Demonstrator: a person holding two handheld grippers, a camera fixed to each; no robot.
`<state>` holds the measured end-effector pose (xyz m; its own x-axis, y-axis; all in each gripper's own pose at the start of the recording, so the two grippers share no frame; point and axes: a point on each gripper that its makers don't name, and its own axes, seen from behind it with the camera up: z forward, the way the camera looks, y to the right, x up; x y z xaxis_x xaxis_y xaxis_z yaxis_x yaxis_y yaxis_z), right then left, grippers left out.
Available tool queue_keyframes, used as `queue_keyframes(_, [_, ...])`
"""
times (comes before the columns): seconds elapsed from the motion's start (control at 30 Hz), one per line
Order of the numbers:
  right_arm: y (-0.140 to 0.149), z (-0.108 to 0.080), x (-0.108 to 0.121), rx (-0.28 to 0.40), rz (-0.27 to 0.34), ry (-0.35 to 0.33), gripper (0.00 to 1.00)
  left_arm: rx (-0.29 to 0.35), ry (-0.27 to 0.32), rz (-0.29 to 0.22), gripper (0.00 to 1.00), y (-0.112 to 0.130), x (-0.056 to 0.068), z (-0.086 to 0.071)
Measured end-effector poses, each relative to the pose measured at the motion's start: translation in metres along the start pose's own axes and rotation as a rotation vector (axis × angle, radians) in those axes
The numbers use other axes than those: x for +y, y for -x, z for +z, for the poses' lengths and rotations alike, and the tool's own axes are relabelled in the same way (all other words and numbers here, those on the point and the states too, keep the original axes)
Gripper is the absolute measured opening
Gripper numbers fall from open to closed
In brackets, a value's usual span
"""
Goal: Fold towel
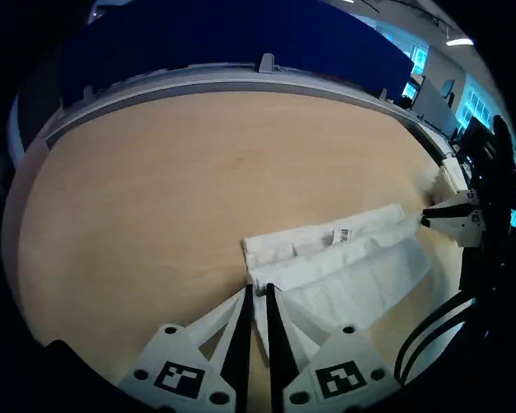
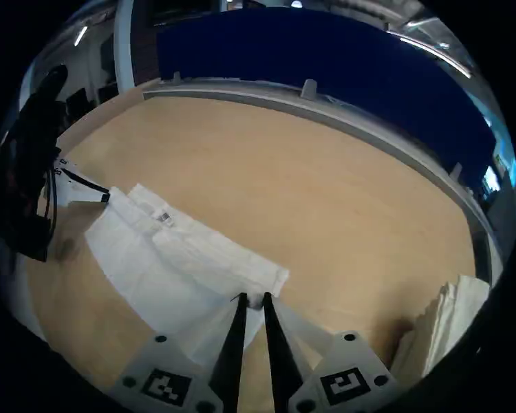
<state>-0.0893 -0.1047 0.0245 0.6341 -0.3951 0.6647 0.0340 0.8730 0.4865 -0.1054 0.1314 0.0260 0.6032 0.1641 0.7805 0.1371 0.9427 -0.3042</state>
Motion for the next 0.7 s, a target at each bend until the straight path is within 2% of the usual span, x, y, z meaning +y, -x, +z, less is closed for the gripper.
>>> queue_keyframes(0.07, [-0.001, 0.003, 0.001, 0.001, 0.0, 0.011, 0.25, -0.005, -0.01, 0.002, 0.26, 0.0, -0.003, 0.002])
queue_keyframes(0.2, [-0.003, 0.006, 0.005, 0.006, 0.005, 0.031, 0.33, -0.012, -0.021, 0.002, 0.37, 0.0, -0.007, 0.003])
queue_keyframes(0.27, [-0.005, 0.007, 0.007, 0.009, 0.011, 0.038, 0.37, -0.011, -0.025, 0.001, 0.38, 0.0, -0.009, 0.002])
queue_keyframes(0.33, [-0.006, 0.006, 0.009, 0.015, 0.017, 0.046, 0.49, -0.009, -0.028, 0.0, 0.4, -0.001, -0.01, 0.0])
queue_keyframes(0.4, [-0.008, 0.005, 0.011, 0.021, 0.022, 0.055, 0.65, -0.007, -0.03, -0.001, 0.48, -0.001, -0.011, -0.001])
queue_keyframes(0.47, [-0.009, 0.004, 0.013, 0.029, 0.024, 0.06, 0.81, -0.005, -0.028, -0.006, 0.66, -0.002, -0.01, -0.003])
queue_keyframes(0.53, [-0.01, 0.002, 0.013, 0.035, 0.026, 0.061, 0.92, -0.003, -0.026, -0.012, 0.67, -0.002, -0.01, -0.004])
queue_keyframes(0.6, [-0.01, 0.001, 0.013, 0.038, 0.028, 0.059, 0.96, -0.002, -0.025, -0.019, 0.77, -0.002, -0.01, -0.005])
queue_keyframes(0.7, [-0.01, -0.001, 0.013, 0.043, 0.032, 0.06, 0.96, -0.001, -0.022, -0.023, 0.83, -0.002, -0.009, -0.007])
